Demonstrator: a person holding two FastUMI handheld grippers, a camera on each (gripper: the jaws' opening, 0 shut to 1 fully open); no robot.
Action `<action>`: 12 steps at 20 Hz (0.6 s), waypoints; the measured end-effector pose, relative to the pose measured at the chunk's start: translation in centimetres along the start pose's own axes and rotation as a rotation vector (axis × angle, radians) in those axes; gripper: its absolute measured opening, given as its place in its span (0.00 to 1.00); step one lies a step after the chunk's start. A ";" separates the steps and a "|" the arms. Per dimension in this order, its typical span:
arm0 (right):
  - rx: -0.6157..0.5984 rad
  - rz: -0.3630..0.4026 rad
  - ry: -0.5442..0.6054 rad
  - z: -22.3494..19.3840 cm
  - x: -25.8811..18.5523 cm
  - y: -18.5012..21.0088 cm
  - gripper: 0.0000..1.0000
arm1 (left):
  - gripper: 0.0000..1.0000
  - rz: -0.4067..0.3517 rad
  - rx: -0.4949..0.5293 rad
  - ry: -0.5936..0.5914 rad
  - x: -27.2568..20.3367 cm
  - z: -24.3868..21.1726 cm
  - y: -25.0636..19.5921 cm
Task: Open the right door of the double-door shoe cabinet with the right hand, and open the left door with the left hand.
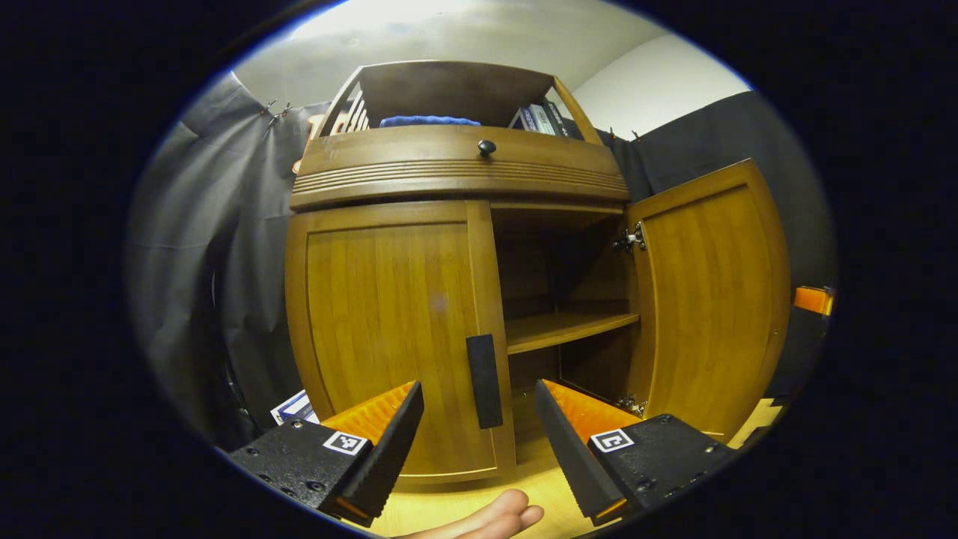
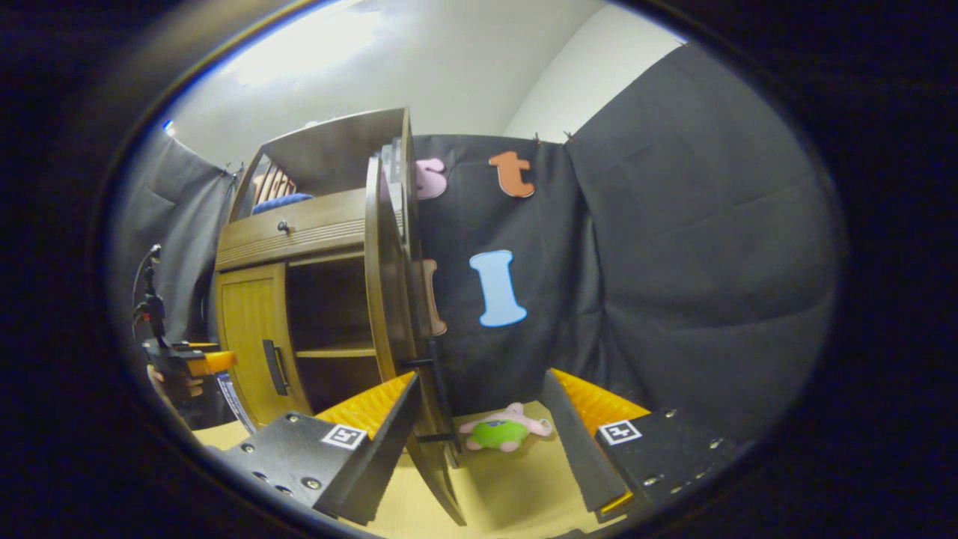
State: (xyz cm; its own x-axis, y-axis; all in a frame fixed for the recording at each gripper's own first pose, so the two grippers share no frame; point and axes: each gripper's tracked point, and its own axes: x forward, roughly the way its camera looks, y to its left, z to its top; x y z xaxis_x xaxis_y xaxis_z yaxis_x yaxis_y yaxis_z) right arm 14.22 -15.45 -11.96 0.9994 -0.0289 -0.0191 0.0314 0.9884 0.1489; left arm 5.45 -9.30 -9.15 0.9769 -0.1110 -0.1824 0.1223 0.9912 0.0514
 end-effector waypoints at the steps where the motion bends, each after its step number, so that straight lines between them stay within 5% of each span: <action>1: -0.014 -0.011 -0.003 0.0 -0.9 -0.5 0.94 | 0.92 0.011 -0.011 0.014 0.5 -0.5 0.1; 12: -0.031 0.034 -0.063 3.8 -6.7 2.5 0.98 | 0.92 0.064 -0.037 0.017 8.8 -2.2 -1.1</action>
State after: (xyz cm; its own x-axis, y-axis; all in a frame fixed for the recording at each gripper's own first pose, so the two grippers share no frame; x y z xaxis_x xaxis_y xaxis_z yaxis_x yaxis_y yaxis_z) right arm 7.70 -13.40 -7.73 0.9989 -0.0031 0.0477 -0.0026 0.9930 0.1180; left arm 13.56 -11.23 -12.95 0.9793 -0.0462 -0.1968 0.0526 0.9982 0.0275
